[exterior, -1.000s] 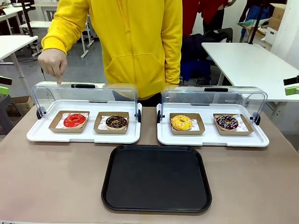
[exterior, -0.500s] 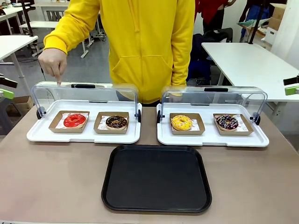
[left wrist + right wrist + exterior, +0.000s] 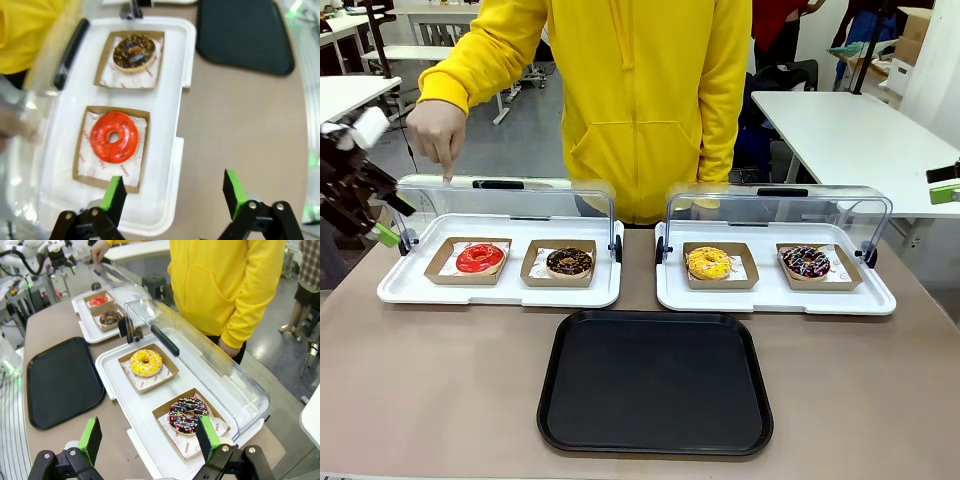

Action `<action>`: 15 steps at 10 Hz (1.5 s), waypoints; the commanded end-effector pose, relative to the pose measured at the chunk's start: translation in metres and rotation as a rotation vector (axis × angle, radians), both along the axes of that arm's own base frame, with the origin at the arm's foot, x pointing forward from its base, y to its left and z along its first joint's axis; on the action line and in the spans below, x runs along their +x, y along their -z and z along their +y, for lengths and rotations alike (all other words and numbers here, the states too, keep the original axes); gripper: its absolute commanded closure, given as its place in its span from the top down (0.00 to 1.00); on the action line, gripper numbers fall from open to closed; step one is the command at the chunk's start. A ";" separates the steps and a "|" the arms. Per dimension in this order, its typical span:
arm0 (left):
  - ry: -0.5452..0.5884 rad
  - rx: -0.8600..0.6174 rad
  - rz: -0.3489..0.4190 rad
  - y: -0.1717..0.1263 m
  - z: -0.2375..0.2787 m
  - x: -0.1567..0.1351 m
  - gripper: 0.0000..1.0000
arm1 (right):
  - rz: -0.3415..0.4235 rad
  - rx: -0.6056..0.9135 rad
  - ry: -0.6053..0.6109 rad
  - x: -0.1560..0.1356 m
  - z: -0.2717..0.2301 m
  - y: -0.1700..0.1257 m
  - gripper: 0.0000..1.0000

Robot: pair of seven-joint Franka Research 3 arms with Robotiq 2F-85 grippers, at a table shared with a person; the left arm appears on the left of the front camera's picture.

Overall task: Move the first donut from the left to the tray.
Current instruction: Pick up the Paper togo box containing the Donut indicated by the person and place it on the Handle tray.

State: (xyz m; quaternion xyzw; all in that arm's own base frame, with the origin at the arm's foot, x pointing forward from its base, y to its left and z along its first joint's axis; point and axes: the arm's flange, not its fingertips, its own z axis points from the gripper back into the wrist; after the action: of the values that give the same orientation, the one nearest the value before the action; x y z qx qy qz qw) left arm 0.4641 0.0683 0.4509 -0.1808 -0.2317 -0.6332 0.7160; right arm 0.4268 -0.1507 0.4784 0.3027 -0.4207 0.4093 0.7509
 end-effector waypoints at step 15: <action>0.099 0.376 -0.084 0.112 -0.035 0.043 1.00 | -0.020 0.023 0.000 0.002 0.000 -0.001 1.00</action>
State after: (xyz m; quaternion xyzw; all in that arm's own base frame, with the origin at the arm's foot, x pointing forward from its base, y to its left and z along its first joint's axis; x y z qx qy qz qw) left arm 0.5050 0.0383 0.3471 -0.0452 -0.1497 -0.6976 0.6992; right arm 0.4266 -0.1512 0.4783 0.3026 -0.4207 0.4088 0.7512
